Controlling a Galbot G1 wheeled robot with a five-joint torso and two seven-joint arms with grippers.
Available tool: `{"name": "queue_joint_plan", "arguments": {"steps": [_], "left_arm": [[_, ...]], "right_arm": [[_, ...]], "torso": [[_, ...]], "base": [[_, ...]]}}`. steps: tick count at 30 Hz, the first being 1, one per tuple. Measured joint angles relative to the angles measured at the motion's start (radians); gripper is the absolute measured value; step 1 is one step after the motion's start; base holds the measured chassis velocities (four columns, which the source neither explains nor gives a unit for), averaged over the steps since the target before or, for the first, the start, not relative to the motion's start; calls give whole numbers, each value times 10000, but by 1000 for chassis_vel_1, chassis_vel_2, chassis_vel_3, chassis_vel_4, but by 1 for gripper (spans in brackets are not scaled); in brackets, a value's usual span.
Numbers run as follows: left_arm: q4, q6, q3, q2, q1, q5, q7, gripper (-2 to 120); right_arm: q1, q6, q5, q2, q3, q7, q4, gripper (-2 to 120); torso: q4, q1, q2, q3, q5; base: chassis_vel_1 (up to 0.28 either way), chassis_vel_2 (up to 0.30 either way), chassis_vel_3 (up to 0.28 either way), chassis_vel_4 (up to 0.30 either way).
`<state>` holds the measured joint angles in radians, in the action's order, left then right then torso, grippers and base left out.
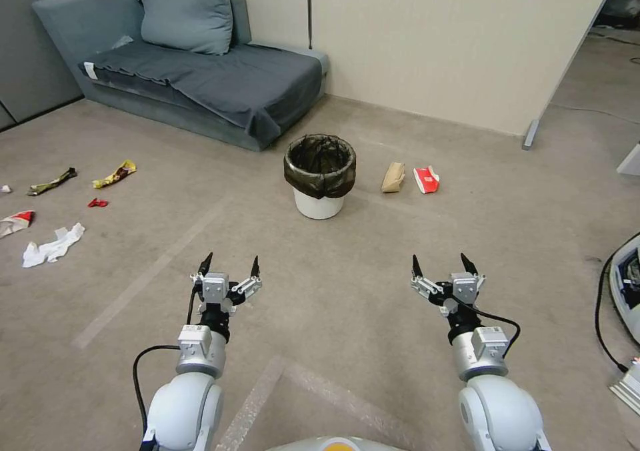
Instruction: Pick up the trash bin, then pick up the garbage from the floor and place it into the trash bin.
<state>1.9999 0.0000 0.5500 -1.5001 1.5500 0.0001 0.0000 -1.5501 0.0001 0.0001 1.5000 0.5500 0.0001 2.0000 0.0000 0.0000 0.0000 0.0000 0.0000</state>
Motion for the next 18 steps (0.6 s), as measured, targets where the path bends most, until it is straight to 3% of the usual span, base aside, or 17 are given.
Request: {"name": "queue_joint_plan", "arguments": {"steps": [18], "left_arm": [[0,0,0,0,0,0,0,100]], "right_arm": [[0,0,0,0,0,0,0,100]], "torso": [[0,0,0,0,0]], "base": [[0,0,0,0]]}}
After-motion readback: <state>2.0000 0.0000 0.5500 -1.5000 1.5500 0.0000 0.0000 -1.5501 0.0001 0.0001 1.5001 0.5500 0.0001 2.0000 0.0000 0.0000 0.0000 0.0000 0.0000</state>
